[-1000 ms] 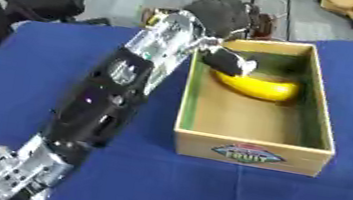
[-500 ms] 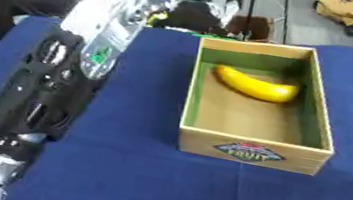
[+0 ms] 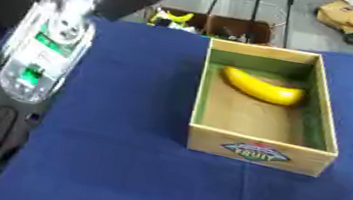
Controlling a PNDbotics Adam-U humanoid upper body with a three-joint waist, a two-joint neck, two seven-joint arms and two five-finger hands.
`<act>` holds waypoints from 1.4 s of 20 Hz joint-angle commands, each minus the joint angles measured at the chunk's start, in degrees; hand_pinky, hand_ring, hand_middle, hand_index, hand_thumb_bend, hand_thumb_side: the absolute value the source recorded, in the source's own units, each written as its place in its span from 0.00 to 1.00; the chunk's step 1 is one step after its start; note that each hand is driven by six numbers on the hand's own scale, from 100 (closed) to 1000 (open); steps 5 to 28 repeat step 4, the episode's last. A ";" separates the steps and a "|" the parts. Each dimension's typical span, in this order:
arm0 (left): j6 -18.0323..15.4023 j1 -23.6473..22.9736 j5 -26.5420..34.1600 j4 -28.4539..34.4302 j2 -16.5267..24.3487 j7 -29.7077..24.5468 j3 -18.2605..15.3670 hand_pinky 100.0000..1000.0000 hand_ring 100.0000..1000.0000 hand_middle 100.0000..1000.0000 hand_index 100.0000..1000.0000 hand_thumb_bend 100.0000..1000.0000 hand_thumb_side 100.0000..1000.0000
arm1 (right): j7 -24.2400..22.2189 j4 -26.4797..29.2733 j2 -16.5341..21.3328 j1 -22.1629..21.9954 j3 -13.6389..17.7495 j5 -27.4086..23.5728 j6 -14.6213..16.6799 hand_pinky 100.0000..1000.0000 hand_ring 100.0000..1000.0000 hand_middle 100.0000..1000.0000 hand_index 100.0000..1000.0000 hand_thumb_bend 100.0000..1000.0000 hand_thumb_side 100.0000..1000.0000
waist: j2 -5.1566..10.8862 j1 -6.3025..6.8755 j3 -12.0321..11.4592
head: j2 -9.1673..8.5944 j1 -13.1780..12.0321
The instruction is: Pick up objects on the table and place them in the box.
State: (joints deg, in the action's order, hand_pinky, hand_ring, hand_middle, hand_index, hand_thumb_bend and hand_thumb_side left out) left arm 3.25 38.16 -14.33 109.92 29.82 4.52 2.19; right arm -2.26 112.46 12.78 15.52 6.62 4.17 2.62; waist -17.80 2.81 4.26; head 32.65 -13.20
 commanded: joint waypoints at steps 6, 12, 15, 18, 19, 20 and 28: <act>-4.29 -6.89 14.27 4.59 0.91 6.78 -4.22 0.12 0.43 0.42 0.62 0.00 0.89 | 1.47 0.77 0.12 0.27 0.94 -0.58 0.33 0.61 0.68 0.55 0.82 0.00 1.00 | 1.90 -1.18 -1.11 | 0.76 1.28; -4.29 -6.89 14.27 4.59 0.91 6.78 -4.22 0.12 0.43 0.42 0.62 0.00 0.89 | 1.47 0.77 0.12 0.27 0.94 -0.58 0.33 0.61 0.68 0.55 0.82 0.00 1.00 | 1.90 -1.18 -1.11 | 0.76 1.28; -4.29 -6.89 14.27 4.59 0.91 6.78 -4.22 0.12 0.43 0.42 0.62 0.00 0.89 | 1.47 0.77 0.12 0.27 0.94 -0.58 0.33 0.61 0.68 0.55 0.82 0.00 1.00 | 1.90 -1.18 -1.11 | 0.76 1.28; -4.29 -6.89 14.27 4.59 0.91 6.78 -4.22 0.12 0.43 0.42 0.62 0.00 0.89 | 1.47 0.77 0.12 0.27 0.94 -0.58 0.33 0.61 0.68 0.55 0.82 0.00 1.00 | 1.90 -1.18 -1.11 | 0.76 1.28; -4.29 -6.89 14.27 4.59 0.91 6.78 -4.22 0.12 0.43 0.42 0.62 0.00 0.89 | 1.47 0.77 0.12 0.27 0.94 -0.58 0.33 0.61 0.68 0.55 0.82 0.00 1.00 | 1.90 -1.18 -1.11 | 0.76 1.28; -4.29 -6.89 14.27 4.59 0.91 6.78 -4.22 0.12 0.43 0.42 0.62 0.00 0.89 | 1.47 0.77 0.12 0.27 0.94 -0.58 0.33 0.61 0.68 0.55 0.82 0.00 1.00 | 1.90 -1.18 -1.11 | 0.76 1.28; -4.29 -6.89 14.27 4.59 0.91 6.78 -4.22 0.12 0.43 0.42 0.62 0.00 0.89 | 1.47 0.77 0.12 0.27 0.94 -0.58 0.33 0.61 0.68 0.55 0.82 0.00 1.00 | 1.90 -1.18 -1.11 | 0.76 1.28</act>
